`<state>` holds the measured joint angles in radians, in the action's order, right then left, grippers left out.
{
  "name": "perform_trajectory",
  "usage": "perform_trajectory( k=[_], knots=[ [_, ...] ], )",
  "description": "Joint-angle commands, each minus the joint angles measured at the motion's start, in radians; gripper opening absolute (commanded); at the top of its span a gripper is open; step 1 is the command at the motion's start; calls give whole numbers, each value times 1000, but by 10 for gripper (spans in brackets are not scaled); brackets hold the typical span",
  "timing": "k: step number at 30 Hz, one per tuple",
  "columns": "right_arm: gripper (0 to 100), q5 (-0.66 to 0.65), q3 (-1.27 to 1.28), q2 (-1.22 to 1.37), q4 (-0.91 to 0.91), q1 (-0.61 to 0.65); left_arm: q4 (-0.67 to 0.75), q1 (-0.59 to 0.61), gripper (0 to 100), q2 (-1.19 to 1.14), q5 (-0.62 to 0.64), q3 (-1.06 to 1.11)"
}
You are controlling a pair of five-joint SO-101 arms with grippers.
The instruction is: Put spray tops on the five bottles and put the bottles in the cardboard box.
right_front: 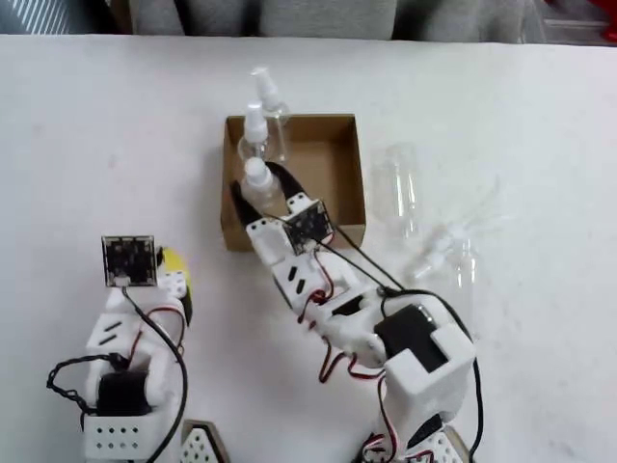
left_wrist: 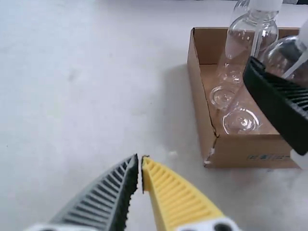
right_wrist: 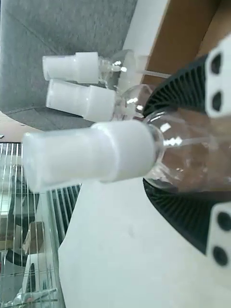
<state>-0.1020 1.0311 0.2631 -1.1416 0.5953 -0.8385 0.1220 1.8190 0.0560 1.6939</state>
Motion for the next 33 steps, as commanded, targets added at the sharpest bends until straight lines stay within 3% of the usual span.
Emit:
perform_trajectory(
  k=[1, 13, 20, 33],
  knots=[
    [56, -12, -57, 13, -15, -4, 2, 7, 24, 10, -11, 0],
    [58, -12, -81, 36, -13, -5, 2, 7, 24, 10, -11, 0],
    [186, -11, -84, 35, 50, -4, 2, 7, 24, 10, -11, 0],
    [191, -3, -78, -47, 134, 12, 2, 7, 24, 10, -11, 0]
  ],
)
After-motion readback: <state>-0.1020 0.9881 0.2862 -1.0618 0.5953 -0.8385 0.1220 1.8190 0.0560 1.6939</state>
